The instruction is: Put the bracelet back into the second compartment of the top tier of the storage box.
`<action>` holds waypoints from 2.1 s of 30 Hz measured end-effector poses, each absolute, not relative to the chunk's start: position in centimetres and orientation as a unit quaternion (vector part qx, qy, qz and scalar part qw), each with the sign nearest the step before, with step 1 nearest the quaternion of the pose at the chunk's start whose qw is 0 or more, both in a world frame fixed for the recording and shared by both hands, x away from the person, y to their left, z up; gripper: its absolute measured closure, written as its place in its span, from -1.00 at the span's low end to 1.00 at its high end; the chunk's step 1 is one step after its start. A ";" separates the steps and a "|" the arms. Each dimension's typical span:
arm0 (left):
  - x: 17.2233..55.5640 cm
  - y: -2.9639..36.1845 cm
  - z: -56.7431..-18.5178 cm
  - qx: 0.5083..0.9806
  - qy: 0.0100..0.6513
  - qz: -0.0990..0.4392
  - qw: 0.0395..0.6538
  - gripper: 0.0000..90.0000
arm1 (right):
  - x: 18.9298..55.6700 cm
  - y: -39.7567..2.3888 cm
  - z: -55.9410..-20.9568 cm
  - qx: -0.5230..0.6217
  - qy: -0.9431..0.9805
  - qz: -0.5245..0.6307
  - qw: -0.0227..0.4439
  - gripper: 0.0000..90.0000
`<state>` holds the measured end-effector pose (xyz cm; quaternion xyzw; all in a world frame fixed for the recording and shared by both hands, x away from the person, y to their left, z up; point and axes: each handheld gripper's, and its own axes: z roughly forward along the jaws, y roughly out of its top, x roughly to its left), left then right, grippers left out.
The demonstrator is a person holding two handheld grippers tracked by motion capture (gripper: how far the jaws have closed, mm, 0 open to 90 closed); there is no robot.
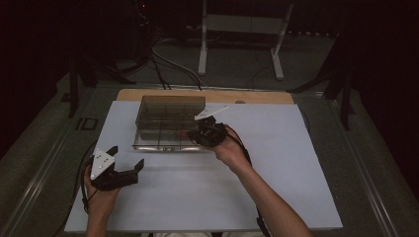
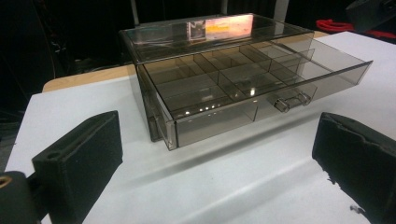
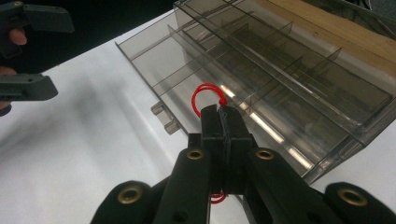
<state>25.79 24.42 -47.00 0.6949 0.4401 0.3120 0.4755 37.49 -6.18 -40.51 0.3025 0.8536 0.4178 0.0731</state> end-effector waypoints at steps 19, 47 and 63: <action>25.8 24.5 -47.0 0.694 0.440 0.314 0.475 -0.93 | 38.3 -4.8 -40.9 0.312 0.850 0.418 0.076 1.00; 25.7 24.7 -46.9 0.692 0.441 0.318 0.475 -0.93 | 38.8 -2.8 -41.5 0.315 0.850 0.418 0.067 1.00; 25.7 24.7 -46.9 0.693 0.440 0.318 0.475 -0.93 | 38.9 -1.5 -42.2 0.312 0.855 0.409 0.067 1.00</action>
